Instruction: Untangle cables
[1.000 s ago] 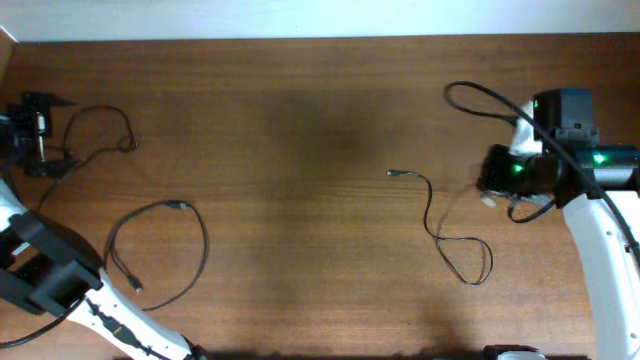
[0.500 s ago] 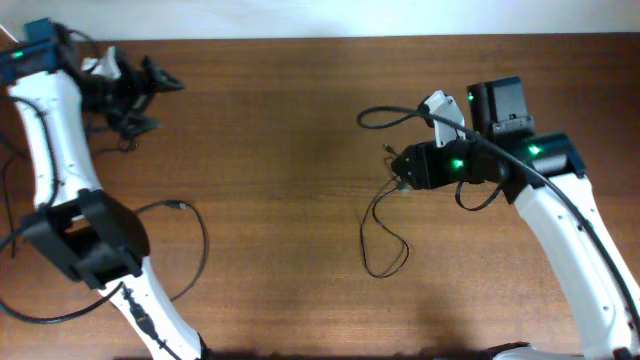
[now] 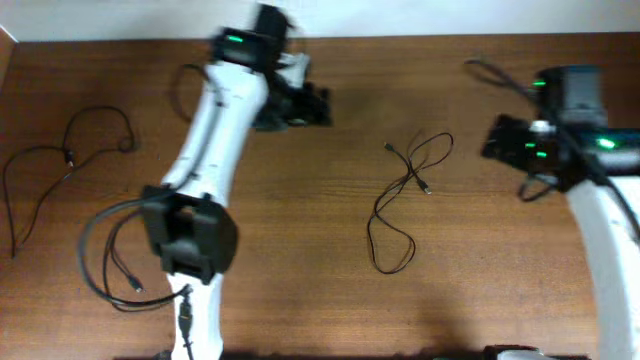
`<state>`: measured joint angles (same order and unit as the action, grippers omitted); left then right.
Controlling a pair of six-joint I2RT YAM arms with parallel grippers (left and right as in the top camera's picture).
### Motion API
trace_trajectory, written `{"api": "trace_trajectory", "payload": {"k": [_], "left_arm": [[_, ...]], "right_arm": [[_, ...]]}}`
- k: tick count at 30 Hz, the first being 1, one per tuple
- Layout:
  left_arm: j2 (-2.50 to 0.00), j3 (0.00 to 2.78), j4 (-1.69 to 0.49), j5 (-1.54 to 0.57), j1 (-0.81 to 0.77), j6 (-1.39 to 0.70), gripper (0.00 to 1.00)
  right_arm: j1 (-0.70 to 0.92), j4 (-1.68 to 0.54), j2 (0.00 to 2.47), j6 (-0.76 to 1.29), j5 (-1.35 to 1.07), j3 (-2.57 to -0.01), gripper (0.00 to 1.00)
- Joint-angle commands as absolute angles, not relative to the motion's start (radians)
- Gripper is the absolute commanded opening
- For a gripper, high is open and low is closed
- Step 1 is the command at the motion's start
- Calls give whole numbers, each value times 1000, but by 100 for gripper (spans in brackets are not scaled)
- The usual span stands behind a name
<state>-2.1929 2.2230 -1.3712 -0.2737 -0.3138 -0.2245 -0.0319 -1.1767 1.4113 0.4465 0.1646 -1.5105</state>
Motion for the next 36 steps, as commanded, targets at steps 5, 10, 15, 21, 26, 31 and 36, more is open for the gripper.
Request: {"api": "trace_trajectory", "payload": {"k": [5, 10, 15, 21, 26, 31, 36], "left_arm": [[-2230, 2190, -1220, 78, -620, -207, 99], [-2336, 2190, -1170, 120, -732, -207, 99], [-2447, 2190, -1168, 97, -812, -207, 99], [-2489, 2190, -1143, 94, -868, -207, 100], [-2537, 2190, -1107, 94, -858, -208, 88], [-2600, 2190, -1107, 93, -857, -215, 36], [-2614, 2197, -1094, 165, -837, -215, 0]], "right_arm": [[-178, -1292, 1286, 475, 215, -1539, 99], [-178, -1307, 1287, 468, 215, -1538, 99], [-178, -1306, 1287, 468, 215, -1538, 99], [-178, -1308, 1289, 468, 215, -1537, 99], [-178, -1311, 1289, 468, 215, -1537, 99], [-178, -1310, 1295, 468, 215, -1537, 99], [-178, -1310, 1303, 468, 215, -1537, 99]]}}
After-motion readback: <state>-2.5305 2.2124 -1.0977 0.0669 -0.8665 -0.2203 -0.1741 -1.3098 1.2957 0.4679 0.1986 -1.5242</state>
